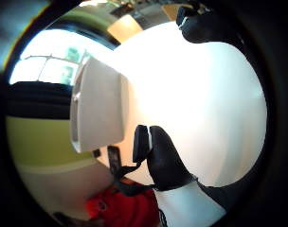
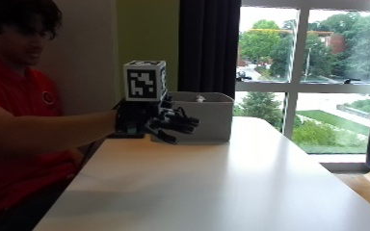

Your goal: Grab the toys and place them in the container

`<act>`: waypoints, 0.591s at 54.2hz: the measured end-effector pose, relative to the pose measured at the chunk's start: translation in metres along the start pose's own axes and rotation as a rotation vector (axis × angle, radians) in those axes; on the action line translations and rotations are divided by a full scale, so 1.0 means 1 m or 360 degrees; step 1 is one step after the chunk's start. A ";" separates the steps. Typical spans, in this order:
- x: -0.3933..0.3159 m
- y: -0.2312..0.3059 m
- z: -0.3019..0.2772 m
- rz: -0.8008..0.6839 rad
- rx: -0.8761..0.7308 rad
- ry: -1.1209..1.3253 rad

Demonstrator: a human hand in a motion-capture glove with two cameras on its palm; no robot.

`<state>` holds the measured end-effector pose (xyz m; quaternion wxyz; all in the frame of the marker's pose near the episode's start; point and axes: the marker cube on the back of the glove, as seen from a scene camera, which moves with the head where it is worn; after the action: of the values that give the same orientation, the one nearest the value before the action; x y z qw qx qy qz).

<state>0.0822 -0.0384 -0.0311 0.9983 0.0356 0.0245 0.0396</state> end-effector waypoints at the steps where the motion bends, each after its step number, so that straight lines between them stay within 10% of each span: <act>1: 0.001 0.001 0.002 0.0002 -0.0006 -0.0010; 32: 0.005 0.030 0.014 -0.0045 -0.0025 -0.0117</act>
<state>0.0853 -0.0091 -0.0156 0.9992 0.0287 -0.0119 0.0245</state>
